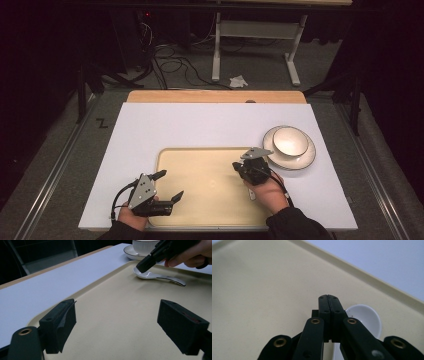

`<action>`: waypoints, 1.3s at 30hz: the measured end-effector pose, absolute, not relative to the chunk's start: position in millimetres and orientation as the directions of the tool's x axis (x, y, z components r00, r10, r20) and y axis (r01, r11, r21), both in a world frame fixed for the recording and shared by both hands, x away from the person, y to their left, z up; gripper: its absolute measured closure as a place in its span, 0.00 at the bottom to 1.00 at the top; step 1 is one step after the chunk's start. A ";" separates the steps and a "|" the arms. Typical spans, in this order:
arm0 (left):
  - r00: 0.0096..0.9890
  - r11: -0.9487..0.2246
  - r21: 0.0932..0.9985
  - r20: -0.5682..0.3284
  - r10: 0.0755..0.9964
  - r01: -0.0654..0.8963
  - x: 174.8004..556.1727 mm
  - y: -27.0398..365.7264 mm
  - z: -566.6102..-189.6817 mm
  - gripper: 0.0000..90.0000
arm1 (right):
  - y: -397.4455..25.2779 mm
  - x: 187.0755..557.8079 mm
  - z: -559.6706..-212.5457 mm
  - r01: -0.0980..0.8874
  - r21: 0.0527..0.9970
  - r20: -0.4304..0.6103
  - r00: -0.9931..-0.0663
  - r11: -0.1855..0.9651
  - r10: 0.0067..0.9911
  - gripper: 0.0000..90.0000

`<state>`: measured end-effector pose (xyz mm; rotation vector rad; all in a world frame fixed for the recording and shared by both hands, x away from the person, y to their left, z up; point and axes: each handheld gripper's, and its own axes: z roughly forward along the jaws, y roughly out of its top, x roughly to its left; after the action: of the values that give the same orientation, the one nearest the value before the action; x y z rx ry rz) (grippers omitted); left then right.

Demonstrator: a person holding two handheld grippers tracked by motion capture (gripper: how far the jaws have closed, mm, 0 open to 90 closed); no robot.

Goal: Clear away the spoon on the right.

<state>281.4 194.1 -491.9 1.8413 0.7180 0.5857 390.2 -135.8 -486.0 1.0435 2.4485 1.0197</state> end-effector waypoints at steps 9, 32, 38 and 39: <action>0.703 -0.292 0.934 0.066 0.708 0.206 281.3 194.1 -491.8 0.18 | -131.5 399.6 -497.6 0.545 0.647 -0.016 -0.689 0.532 0.725 1.00; 0.705 -0.294 0.933 0.066 0.706 0.207 281.1 193.6 -492.0 0.18 | -148.4 399.3 -489.4 0.536 0.693 0.011 -0.677 0.482 0.736 0.98; 0.705 -0.295 0.933 0.066 0.707 0.208 281.2 193.6 -492.2 0.18 | -169.1 389.4 -472.2 0.474 0.782 0.061 -0.704 0.405 0.708 0.75; 0.704 -0.295 0.933 0.066 0.707 0.208 281.3 193.5 -492.3 0.18 | -177.7 384.5 -468.8 0.449 0.808 0.063 -0.709 0.380 0.703 0.63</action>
<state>281.3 193.5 -492.3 1.8444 0.7172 0.5838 384.5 -177.7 -468.8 1.0136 2.3529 1.2400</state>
